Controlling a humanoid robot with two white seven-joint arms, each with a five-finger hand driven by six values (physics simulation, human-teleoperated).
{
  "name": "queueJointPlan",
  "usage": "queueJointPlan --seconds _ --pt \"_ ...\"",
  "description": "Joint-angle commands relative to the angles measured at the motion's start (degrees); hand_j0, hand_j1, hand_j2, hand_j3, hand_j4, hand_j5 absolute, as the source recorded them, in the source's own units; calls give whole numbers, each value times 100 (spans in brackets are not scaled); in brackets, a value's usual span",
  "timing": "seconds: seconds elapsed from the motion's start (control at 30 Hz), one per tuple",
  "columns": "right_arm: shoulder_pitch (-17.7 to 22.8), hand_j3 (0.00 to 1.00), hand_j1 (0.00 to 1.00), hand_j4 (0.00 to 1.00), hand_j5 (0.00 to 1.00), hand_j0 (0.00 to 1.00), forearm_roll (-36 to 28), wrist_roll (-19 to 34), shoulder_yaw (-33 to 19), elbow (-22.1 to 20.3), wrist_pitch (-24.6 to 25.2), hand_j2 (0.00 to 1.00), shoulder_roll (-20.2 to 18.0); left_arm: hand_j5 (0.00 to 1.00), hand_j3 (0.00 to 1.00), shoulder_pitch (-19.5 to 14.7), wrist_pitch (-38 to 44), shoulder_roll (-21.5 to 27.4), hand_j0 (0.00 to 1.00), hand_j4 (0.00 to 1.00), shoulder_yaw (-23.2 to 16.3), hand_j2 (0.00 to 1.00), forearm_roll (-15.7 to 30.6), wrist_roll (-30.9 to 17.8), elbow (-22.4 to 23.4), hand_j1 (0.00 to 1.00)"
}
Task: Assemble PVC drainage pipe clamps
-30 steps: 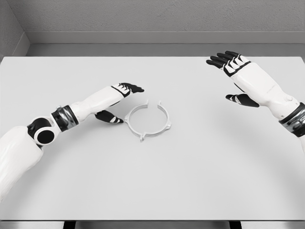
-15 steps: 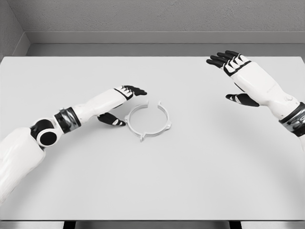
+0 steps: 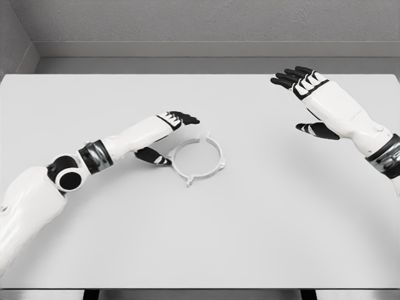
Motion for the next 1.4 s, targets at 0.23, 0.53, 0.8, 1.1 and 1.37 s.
queueJointPlan --seconds 0.23,0.53,0.8,1.1,1.37 --pt "0 100 100 100 100 100 -40 -4 -2 -1 10 100 -3 100 100 -17 3 -131 100 100 4 100 48 5 25 100" --pt "0 100 100 100 100 100 -40 -4 -2 -1 10 100 -3 100 100 -26 3 -140 100 100 13 100 57 4 42 100" --pt "-9 100 100 100 100 100 -31 -4 -2 -1 10 100 -3 100 100 -17 3 -263 100 100 4 100 39 5 42 100" --pt "-132 100 100 100 100 100 -22 -4 112 561 10 100 59 100 100 9 3 -333 100 100 12 100 39 -4 42 100" --pt "-352 100 100 100 100 100 -49 -4 438 763 10 100 103 100 100 0 3 -316 100 100 39 100 39 -4 42 100"
